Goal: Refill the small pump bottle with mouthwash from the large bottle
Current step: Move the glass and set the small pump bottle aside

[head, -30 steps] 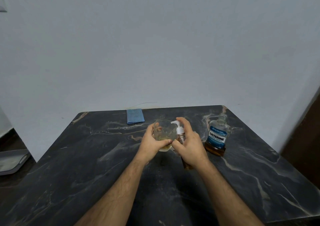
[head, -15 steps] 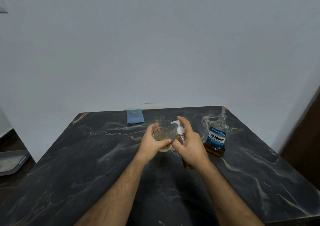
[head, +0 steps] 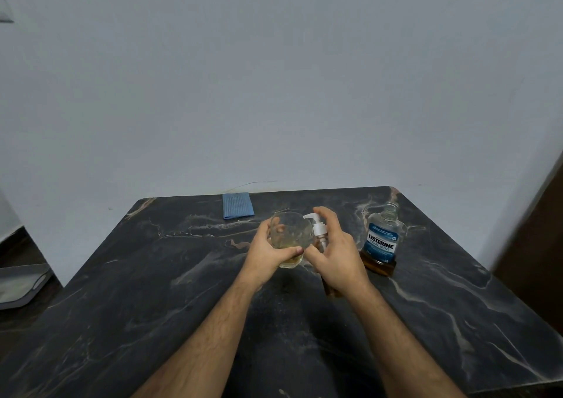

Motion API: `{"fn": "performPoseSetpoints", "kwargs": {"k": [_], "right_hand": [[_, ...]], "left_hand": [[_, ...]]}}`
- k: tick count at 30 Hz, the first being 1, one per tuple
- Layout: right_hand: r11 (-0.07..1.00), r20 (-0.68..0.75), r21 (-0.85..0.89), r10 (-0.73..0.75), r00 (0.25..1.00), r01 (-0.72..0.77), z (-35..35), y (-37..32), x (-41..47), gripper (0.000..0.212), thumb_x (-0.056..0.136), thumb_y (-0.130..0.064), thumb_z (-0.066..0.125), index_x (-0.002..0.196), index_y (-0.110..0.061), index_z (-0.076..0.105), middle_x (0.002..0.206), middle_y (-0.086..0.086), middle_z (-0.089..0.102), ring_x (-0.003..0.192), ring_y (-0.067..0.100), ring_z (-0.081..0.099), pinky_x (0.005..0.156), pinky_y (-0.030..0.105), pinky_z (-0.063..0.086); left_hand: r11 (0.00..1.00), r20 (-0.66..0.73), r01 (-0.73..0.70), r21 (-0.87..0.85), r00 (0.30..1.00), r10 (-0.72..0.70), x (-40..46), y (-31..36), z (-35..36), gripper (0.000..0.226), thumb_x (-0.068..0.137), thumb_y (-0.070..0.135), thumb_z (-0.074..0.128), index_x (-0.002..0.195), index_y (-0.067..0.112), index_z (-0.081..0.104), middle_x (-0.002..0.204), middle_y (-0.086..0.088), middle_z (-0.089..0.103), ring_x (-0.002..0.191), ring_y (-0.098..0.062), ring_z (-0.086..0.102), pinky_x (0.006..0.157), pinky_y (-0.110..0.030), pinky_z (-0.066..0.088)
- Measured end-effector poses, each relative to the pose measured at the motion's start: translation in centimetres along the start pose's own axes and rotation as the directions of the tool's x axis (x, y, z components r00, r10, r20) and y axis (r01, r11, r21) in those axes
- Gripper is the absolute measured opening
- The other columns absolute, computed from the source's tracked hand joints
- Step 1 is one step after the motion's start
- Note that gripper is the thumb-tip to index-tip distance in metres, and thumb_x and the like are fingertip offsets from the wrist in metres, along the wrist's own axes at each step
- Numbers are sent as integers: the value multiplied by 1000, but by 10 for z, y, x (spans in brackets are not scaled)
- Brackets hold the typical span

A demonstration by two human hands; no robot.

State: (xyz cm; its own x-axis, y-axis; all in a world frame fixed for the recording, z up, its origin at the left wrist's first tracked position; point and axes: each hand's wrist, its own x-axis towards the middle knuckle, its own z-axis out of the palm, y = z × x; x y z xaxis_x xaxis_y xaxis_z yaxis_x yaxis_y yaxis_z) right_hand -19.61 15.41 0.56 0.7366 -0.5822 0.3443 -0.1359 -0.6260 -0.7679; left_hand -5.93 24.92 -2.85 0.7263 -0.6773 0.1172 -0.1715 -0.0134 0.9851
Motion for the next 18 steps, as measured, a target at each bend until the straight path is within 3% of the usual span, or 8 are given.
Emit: {"fn": "performPoseSetpoints", "kwargs": {"k": [4, 7, 10, 13, 15, 18], "right_hand": [[1000, -20, 13, 1, 1000, -1, 0, 2, -1, 85, 83, -27, 71, 145, -53, 19, 102, -13, 67, 86, 8, 66, 76, 26, 56], [1000, -25, 22, -6, 1000, 6, 1, 2, -2, 93, 84, -27, 67, 151, -49, 7, 101, -8, 68, 82, 13, 69, 77, 33, 59], [995, -66, 97, -15, 998, 22, 0, 3, -2, 92, 86, -30, 68, 155, -39, 7, 101, -10, 69, 81, 6, 67, 78, 29, 56], [988, -126, 154, -3, 992, 22, -1, 4, -1, 85, 90, -22, 67, 155, -33, 13, 84, -10, 63, 72, 4, 62, 67, 17, 50], [983, -157, 185, 36, 987, -6, 0, 5, -1, 82, 92, -17, 66, 154, -33, 15, 88, -16, 55, 77, 2, 59, 65, 11, 47], [969, -203, 244, 80, 976, -28, 0, 13, 3, 76, 92, -16, 65, 153, -32, 21, 92, -12, 56, 82, 3, 58, 70, 13, 46]], "left_hand": [[1000, -6, 2, 6, 1000, -2, 0, -1, 0, 82, 68, 14, 89, 135, 29, 43, 129, 9, 57, 121, -11, 55, 100, -29, 48], [1000, -10, 3, -10, 1000, -3, 1, -2, 0, 83, 67, 15, 89, 135, 28, 43, 129, 8, 58, 121, -12, 56, 102, -32, 49], [1000, -16, 9, -13, 1000, -9, 2, -1, -1, 86, 68, 14, 89, 138, 25, 42, 130, 7, 59, 121, -13, 57, 104, -34, 48], [999, -25, 23, -23, 999, -24, 2, -2, -3, 87, 68, 15, 89, 140, 23, 42, 130, 8, 59, 121, -14, 57, 104, -34, 47], [999, -30, 36, -23, 999, -37, 2, -4, -4, 89, 67, 17, 90, 142, 23, 41, 130, 8, 59, 121, -14, 57, 105, -35, 47], [998, -42, 46, -34, 998, -48, 3, -7, -5, 92, 66, 17, 91, 143, 23, 41, 130, 8, 59, 121, -16, 58, 105, -37, 47]]}}
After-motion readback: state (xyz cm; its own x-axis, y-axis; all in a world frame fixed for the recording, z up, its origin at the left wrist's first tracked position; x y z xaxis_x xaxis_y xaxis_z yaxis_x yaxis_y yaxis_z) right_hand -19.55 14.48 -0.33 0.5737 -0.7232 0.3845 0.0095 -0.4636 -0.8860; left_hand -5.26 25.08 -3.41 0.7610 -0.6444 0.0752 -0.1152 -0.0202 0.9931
